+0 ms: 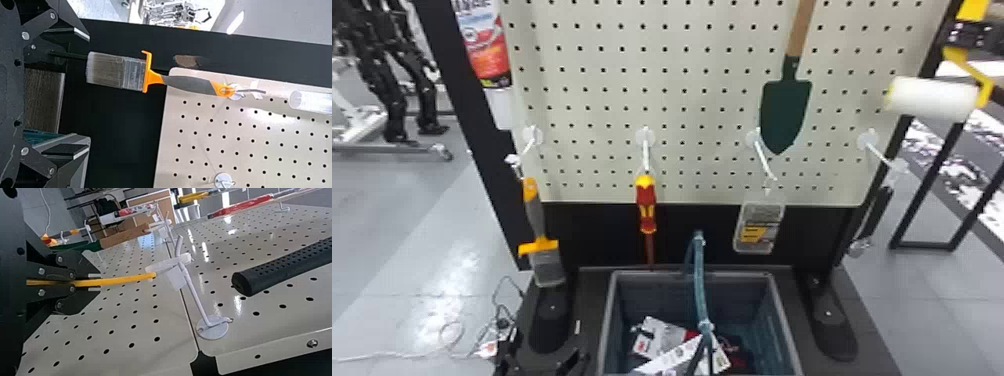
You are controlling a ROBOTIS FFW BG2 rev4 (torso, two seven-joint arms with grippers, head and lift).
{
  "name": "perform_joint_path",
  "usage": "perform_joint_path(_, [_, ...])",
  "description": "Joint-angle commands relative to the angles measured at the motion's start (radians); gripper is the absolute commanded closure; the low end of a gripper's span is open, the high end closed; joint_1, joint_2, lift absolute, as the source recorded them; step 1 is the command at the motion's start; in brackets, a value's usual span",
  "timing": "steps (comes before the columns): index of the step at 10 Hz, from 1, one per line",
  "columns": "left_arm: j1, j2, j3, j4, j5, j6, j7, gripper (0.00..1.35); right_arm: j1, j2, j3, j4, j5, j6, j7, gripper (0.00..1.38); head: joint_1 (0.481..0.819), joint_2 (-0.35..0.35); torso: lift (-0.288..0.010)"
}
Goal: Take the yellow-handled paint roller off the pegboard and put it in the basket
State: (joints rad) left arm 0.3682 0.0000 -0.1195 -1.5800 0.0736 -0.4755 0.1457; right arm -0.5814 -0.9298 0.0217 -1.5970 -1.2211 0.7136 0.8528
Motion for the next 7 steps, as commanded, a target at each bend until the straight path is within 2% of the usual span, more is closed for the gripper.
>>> perform_joint_path(1, [0.000, -0.003, 0.000, 0.000, 0.000, 0.000, 0.000, 0.30, 0.002, 0.000, 0.000, 0.000, -0.001, 0.000, 0.000, 1.28, 0.549, 0.000, -0.100])
perform_joint_path(7, [0.003, -0.003, 0.001, 0.000, -0.002, 0.000, 0.000, 0.30, 0.011, -0.007, -0.016, -0.015, -0.003, 0.029, 0.000, 1.28, 0.549, 0.000, -0.100])
